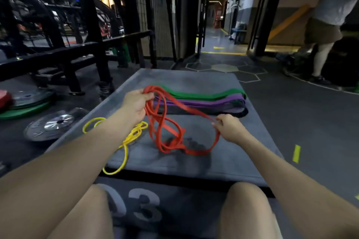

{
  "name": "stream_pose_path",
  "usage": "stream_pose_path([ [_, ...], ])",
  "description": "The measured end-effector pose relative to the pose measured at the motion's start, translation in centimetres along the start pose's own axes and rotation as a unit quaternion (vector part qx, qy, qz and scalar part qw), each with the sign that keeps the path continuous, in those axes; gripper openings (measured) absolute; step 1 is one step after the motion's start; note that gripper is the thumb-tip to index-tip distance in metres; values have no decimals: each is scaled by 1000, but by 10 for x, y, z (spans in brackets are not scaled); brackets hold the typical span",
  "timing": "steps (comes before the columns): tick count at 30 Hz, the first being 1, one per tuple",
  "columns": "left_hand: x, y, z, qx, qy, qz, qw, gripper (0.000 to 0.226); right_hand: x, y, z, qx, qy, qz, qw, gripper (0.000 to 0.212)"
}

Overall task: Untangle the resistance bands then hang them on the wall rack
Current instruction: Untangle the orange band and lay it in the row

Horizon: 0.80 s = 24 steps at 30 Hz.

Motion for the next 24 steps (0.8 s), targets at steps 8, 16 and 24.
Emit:
stream_pose_path([
  [8,-29,-49,-26,-21,64,-50,996,30,48,-11,4,-120,3,42,992,24],
  [16,-37,-53,-20,-37,72,-55,995,29,95,-22,-5,-108,-14,-9,994,18],
  [24,-30,-13,7,-64,25,47,997,24,30,-47,5,-164,83,-89,979,9],
])
Point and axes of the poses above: each hand's wrist, its own z-axis away from the middle knuckle, its own x-axis out of the palm, y = z × x, the point moved 1 cm from there along -z, towards the middle knuckle
